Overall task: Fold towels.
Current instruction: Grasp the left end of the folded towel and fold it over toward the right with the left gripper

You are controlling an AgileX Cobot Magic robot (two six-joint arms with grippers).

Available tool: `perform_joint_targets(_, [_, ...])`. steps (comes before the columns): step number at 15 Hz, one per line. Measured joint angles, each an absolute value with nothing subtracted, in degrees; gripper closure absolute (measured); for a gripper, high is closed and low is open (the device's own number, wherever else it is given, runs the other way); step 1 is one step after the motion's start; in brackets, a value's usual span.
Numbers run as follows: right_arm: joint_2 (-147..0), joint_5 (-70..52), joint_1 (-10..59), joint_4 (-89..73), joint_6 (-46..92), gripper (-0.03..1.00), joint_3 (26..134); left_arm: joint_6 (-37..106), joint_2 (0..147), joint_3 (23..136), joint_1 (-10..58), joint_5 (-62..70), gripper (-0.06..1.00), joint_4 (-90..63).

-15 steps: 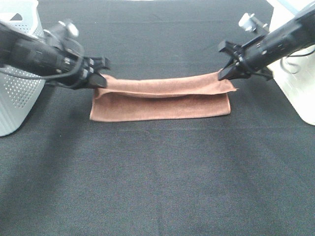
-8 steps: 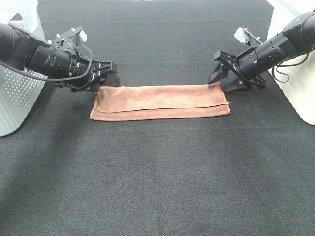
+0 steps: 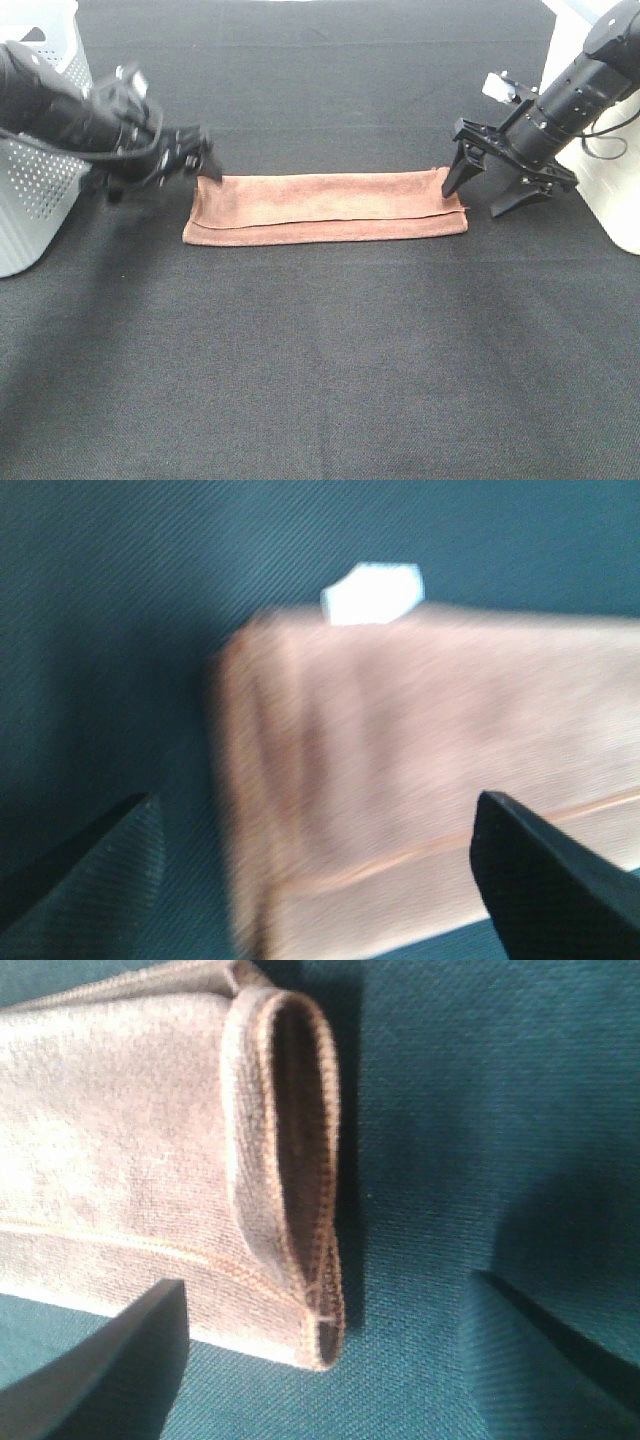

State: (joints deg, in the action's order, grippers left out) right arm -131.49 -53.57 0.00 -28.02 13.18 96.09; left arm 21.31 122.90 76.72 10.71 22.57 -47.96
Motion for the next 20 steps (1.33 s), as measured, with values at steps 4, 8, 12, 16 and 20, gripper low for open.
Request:
perform_joint_targets(4, [-131.49,-53.46,0.0,-27.85,12.83,0.25,96.09,19.14,127.25,80.62,10.66,27.22,0.22,-47.15])
perform_joint_targets(8, [-131.49,-53.46,0.0,-27.56,12.83,0.25,96.09,18.62,130.81,85.49,10.6,31.57,0.42,-50.99])
perform_joint_targets(12, [-131.49,-53.4,0.0,-27.44,12.83,0.25,96.09,17.36,131.95,86.46,10.6,32.14,0.91,-50.59])
perform_joint_targets(16, [-131.49,-53.34,0.0,-27.44,12.83,0.25,96.09,15.24,129.83,86.46,10.6,32.95,0.92,-44.18])
perform_joint_targets(20, [-131.49,-53.34,0.0,-27.44,12.83,0.25,96.09,5.04,124.1,87.32,10.6,36.84,0.92,-27.56])
